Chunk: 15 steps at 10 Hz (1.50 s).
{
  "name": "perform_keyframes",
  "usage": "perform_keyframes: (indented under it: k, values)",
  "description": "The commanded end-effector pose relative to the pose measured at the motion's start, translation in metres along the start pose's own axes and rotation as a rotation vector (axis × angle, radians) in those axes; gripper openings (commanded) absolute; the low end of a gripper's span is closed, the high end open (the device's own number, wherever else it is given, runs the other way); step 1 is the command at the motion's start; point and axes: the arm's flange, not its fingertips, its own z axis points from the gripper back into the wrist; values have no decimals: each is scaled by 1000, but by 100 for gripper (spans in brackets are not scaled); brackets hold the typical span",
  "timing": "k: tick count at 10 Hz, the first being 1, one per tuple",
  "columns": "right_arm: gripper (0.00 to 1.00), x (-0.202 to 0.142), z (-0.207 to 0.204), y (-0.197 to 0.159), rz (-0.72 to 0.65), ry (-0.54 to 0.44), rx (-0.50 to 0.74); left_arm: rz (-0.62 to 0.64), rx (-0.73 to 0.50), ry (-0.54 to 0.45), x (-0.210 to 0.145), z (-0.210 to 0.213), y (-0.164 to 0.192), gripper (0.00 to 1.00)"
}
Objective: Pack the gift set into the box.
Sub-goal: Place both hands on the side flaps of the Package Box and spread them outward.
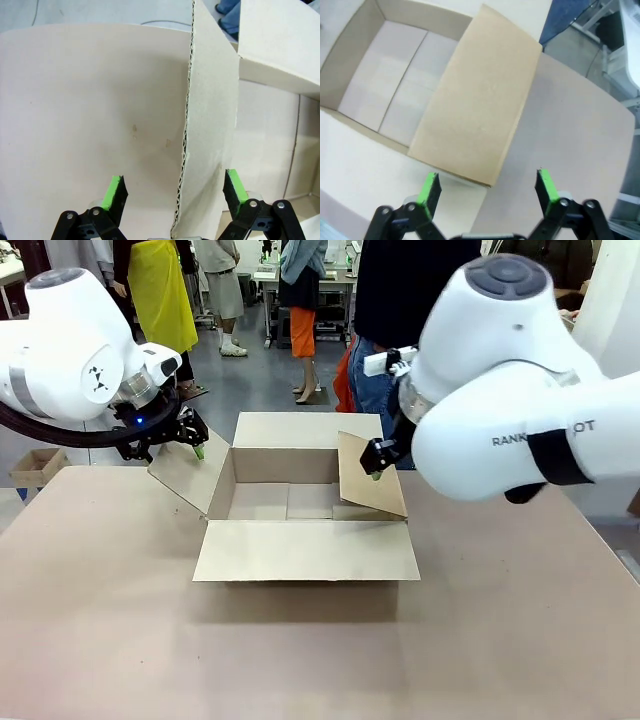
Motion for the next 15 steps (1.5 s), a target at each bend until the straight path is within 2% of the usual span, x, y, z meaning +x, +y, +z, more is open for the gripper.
perform_keyframes:
  k: [1, 2, 4, 6, 8, 9, 10, 12, 13, 15]
  values:
    - [100, 71, -20, 34, -30, 138, -41, 11, 24, -8, 0, 2, -3, 100]
    - [100, 93, -28, 48, -102, 191, -72, 11, 24, -8, 0, 2, -3, 100]
    - [100, 118, -56, 73, -120, 264, -151, 11, 24, -8, 0, 2, -3, 100]
    - [100, 125, -93, 82, -139, 261, -213, 11, 24, -8, 0, 2, -3, 100]
    - [100, 118, -123, 73, -252, 217, -413, 11, 24, -8, 0, 2, -3, 100]
    - [100, 115, -131, 69, -249, 219, -460, 11, 24, -8, 0, 2, -3, 100]
    - [100, 112, -139, 62, -267, 258, -457, 11, 24, -8, 0, 2, -3, 100]
    - [100, 104, -134, 48, -299, 246, -463, 11, 24, -8, 0, 2, -3, 100]
    - [100, 101, -128, 41, -299, 248, -413, 11, 24, -8, 0, 2, -3, 100]
    - [100, 92, -115, 25, -338, 235, -399, 11, 24, -8, 0, 2, -3, 100]
